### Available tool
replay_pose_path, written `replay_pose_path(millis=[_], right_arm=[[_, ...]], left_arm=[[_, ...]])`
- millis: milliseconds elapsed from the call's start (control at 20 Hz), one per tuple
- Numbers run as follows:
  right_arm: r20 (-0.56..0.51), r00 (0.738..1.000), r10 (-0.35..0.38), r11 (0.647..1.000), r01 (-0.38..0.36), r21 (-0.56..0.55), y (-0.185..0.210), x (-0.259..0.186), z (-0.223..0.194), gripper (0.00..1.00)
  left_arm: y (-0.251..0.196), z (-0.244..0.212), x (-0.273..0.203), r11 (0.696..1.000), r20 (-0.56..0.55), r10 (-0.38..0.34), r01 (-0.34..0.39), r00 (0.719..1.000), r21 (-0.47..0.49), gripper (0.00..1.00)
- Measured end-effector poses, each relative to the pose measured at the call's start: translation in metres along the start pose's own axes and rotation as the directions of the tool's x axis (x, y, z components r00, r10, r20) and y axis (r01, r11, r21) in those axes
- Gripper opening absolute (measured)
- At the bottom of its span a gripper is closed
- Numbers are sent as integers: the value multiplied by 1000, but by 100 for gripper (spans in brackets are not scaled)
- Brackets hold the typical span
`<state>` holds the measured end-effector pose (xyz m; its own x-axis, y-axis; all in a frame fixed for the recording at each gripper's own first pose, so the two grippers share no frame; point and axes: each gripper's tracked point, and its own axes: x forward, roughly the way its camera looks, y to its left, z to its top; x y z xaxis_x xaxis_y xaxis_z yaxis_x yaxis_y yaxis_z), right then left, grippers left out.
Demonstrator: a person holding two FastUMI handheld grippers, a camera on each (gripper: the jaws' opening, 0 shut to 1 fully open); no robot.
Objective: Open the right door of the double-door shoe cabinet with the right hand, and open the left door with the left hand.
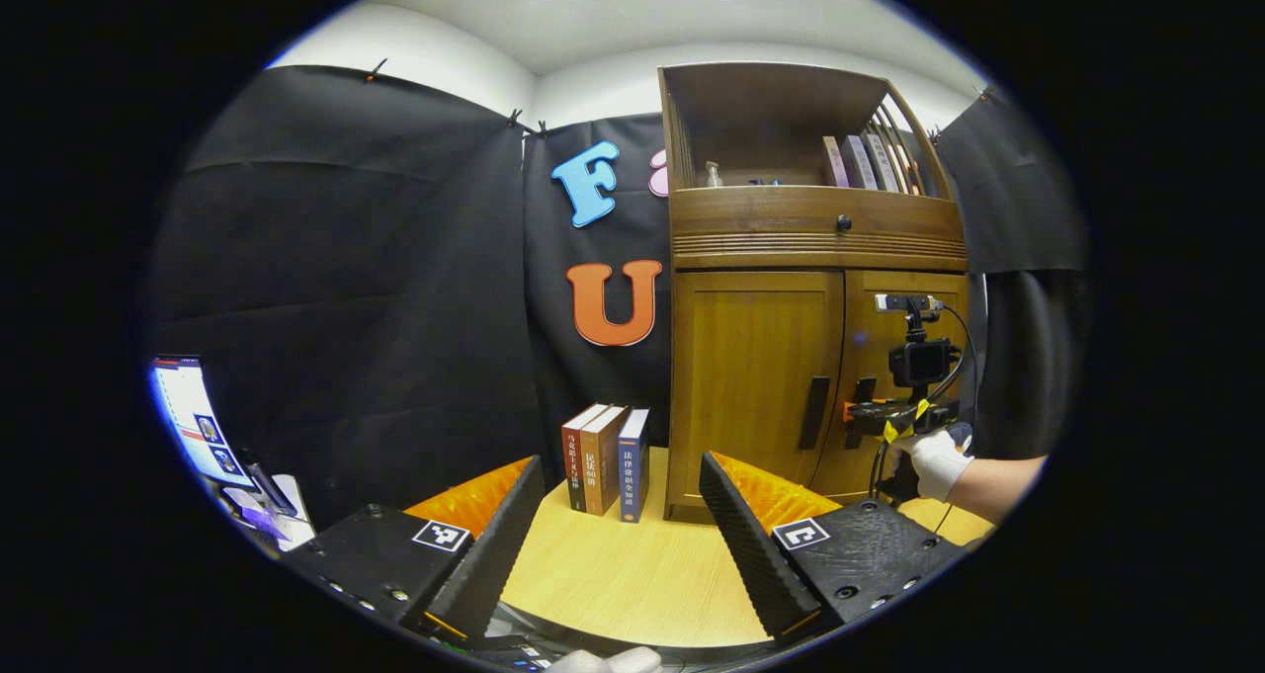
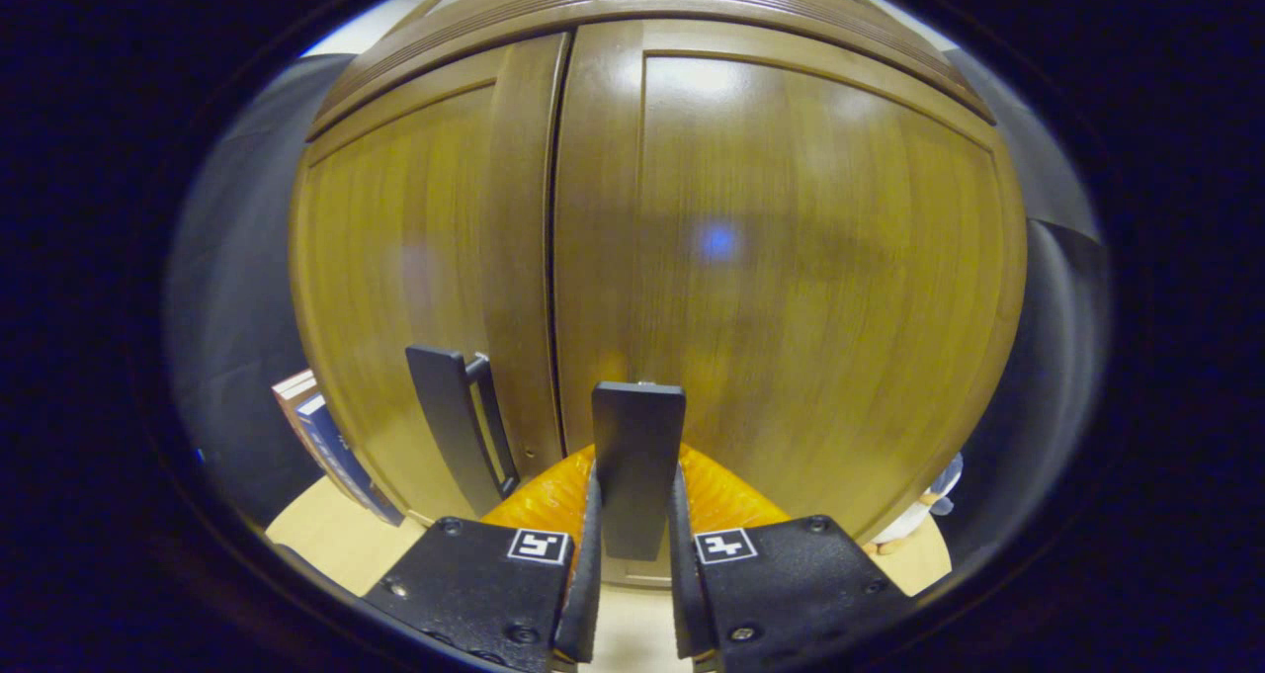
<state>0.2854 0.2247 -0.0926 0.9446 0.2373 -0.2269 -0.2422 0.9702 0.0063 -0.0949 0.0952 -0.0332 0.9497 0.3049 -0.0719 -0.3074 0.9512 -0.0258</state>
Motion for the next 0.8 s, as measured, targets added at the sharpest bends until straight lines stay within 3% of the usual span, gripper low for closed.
replay_pose_path(millis=[400,800], right_arm=[[-13,996,88,996,-89,-28,-8,-57,-20,30],[-27,996,82,996,-82,-30,-31,-113,-37,30]], left_arm=[[-17,-1,-4,998,17,-69,69,997,10,95],[-53,-4,11,979,23,-202,202,979,-14,95]])
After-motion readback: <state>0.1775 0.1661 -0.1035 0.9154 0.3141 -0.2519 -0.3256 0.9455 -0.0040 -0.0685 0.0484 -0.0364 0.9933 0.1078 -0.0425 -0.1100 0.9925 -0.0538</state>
